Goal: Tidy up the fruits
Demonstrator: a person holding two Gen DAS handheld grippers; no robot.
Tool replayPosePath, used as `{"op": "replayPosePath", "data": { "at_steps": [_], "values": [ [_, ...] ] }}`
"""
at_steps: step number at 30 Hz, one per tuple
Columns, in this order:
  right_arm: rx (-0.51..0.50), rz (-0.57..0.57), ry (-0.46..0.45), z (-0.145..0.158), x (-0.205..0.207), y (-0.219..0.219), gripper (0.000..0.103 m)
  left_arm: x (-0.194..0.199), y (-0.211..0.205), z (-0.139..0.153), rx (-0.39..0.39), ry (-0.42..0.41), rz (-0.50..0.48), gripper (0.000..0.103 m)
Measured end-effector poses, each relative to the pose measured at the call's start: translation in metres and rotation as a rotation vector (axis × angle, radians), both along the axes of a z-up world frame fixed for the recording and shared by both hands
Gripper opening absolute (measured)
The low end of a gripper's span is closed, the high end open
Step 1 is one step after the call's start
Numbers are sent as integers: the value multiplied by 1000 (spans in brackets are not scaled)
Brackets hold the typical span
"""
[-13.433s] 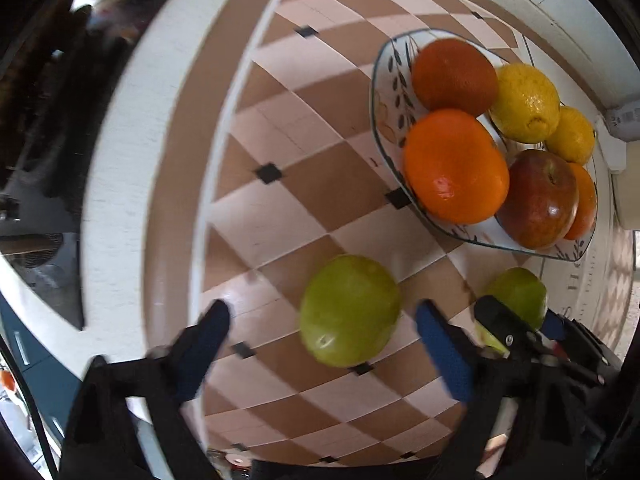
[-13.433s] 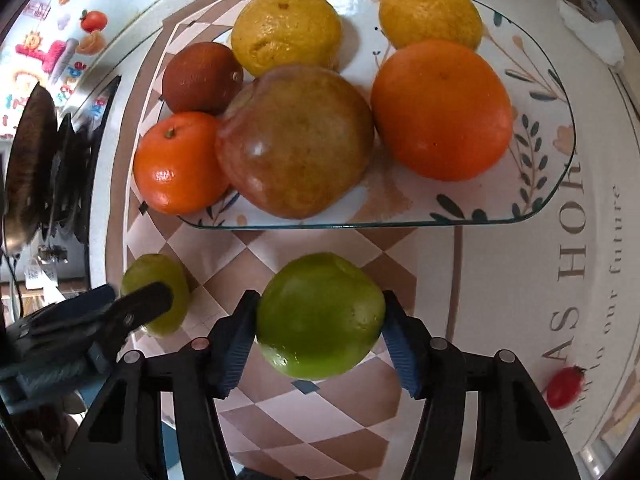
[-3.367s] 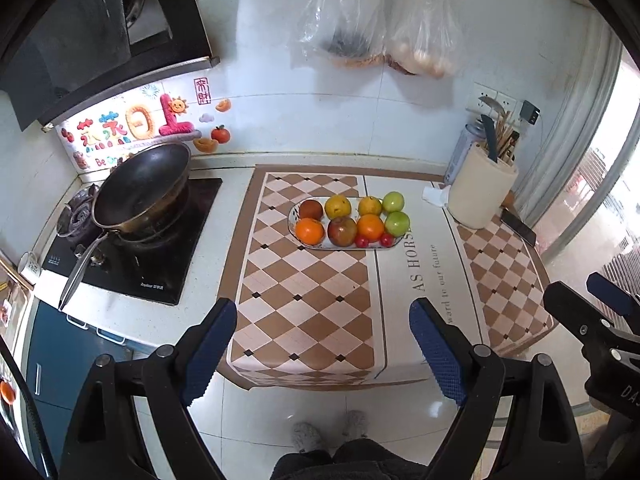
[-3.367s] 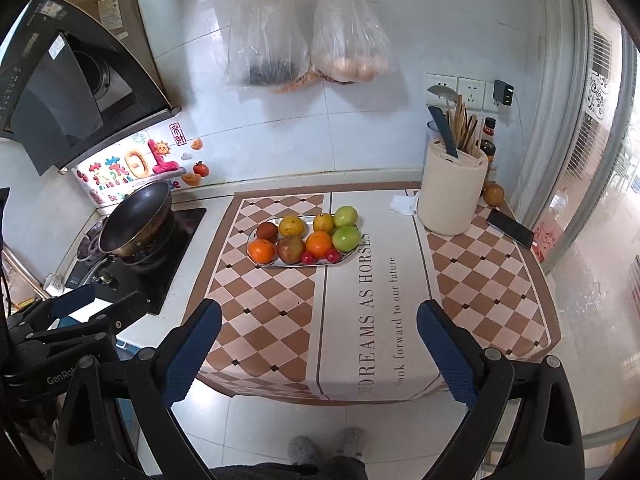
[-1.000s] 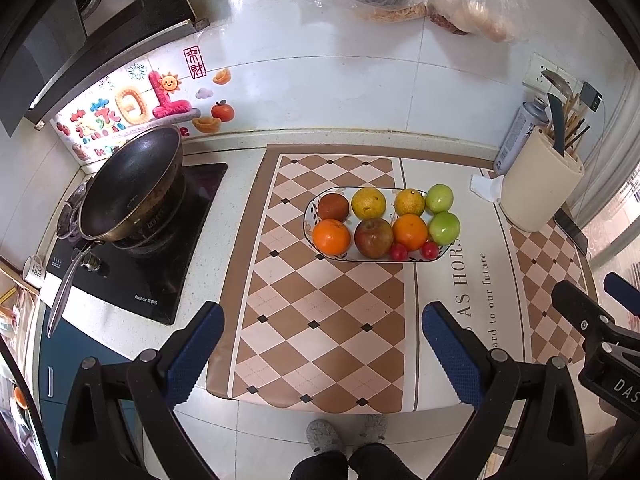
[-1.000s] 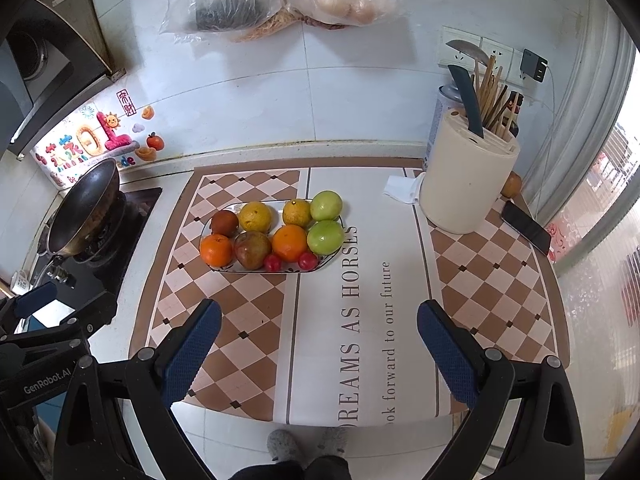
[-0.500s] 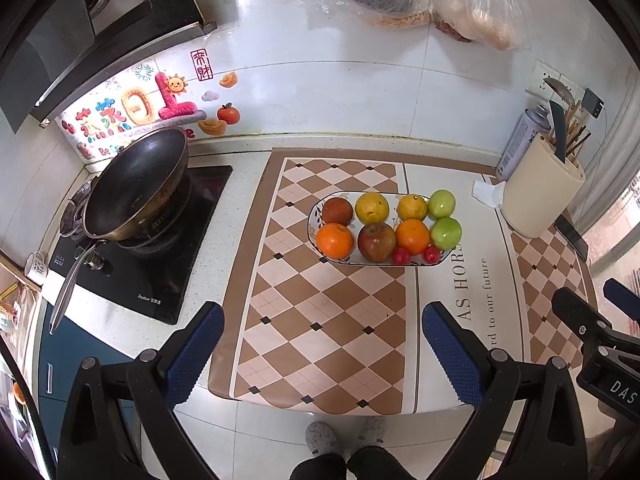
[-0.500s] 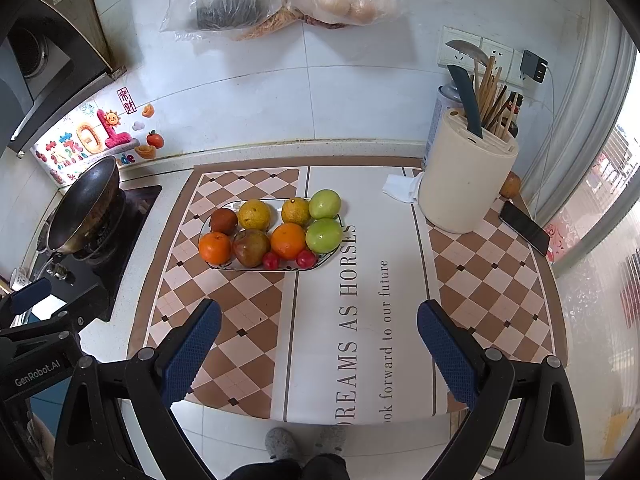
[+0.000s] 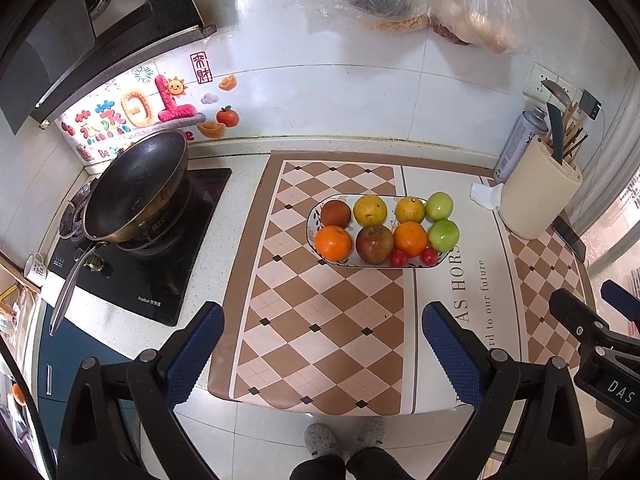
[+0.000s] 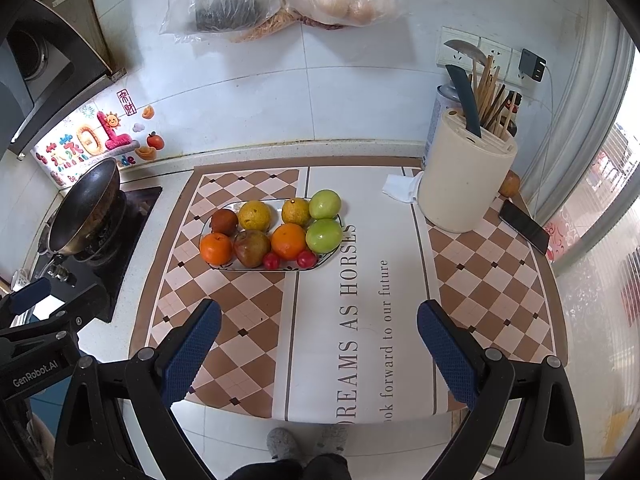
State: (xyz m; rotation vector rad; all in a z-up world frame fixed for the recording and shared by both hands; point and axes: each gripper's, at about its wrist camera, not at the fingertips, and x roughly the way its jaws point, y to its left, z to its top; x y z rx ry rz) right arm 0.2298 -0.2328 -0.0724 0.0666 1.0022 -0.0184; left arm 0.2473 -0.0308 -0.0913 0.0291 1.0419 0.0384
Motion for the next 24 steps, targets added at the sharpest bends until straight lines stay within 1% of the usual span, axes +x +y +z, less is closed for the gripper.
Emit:
{"op": "replayPosePath", "data": {
  "at_steps": [24],
  "values": [
    [1, -24, 0, 2, -7, 0, 100, -1, -1, 0, 0, -2, 0, 101]
  ]
}}
